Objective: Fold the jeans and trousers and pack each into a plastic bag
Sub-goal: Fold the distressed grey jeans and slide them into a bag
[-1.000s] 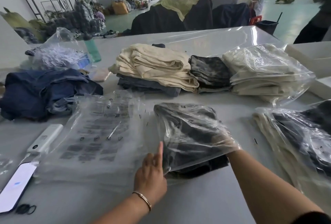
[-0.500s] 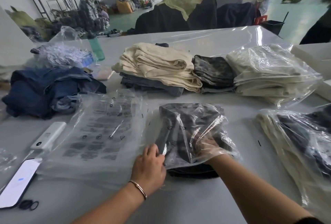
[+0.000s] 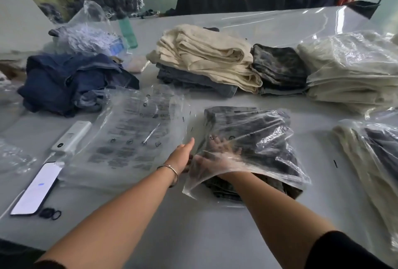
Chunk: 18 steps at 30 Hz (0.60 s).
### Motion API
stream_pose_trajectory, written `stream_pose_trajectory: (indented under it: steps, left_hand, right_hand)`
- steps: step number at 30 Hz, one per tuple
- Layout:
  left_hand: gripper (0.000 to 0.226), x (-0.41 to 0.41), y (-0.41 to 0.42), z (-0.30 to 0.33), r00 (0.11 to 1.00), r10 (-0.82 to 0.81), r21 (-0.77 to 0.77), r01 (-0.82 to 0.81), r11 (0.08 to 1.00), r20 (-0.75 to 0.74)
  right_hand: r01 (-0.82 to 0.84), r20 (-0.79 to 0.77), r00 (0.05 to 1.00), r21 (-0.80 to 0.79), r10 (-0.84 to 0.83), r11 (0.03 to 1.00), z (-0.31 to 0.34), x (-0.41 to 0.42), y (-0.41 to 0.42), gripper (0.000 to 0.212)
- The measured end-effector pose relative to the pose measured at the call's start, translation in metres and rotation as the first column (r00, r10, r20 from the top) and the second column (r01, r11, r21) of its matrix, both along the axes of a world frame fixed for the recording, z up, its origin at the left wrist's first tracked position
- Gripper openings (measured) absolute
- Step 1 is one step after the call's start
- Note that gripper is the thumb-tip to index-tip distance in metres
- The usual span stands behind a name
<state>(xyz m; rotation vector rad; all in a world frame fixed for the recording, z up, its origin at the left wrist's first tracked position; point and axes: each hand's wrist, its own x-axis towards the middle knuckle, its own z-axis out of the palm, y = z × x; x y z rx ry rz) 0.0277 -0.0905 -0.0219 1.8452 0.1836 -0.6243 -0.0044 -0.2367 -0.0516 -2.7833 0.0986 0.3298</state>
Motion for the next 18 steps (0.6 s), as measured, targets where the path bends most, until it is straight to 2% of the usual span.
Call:
stream_pose_trajectory:
  steps: [2,5,8,11,13,16,18]
  left_hand:
    - [0.043,0.003,0.0,-0.006,0.997,-0.009,-0.016,0.008,1.0,-0.072]
    - [0.041,0.008,-0.002,-0.018,0.997,-0.07,0.094,0.072,0.993,-0.021]
    - [0.049,0.007,-0.008,-0.016,0.993,-0.085,0.247,0.062,0.967,0.08]
    - [0.037,0.002,-0.009,-0.018,0.976,-0.152,0.402,0.077,0.913,0.159]
    - [0.034,-0.005,-0.011,-0.021,0.959,-0.229,0.459,0.129,0.879,0.168]
    - [0.037,-0.012,-0.014,-0.027,0.952,-0.257,0.477,0.151,0.866,0.165]
    - [0.036,-0.012,-0.015,-0.032,0.957,-0.243,0.456,0.148,0.878,0.157]
  right_hand:
    - [-0.12,-0.083,0.99,-0.097,0.112,0.988,-0.009,-0.003,0.007,0.082]
    - [-0.193,-0.122,0.977,-0.151,0.176,0.969,-0.011,-0.001,0.005,0.078]
    - [-0.115,-0.066,0.992,-0.129,0.107,0.985,0.003,0.008,0.005,0.072]
    - [0.133,0.125,0.985,-0.118,-0.118,0.984,0.004,0.021,0.009,0.068]
    - [0.23,0.184,0.961,-0.129,-0.205,0.965,0.001,0.034,0.004,0.066]
    - [0.202,0.107,0.974,-0.002,-0.201,0.979,-0.003,0.054,-0.01,0.059]
    - [0.095,0.073,0.993,0.02,-0.097,0.995,-0.013,0.064,-0.013,0.06]
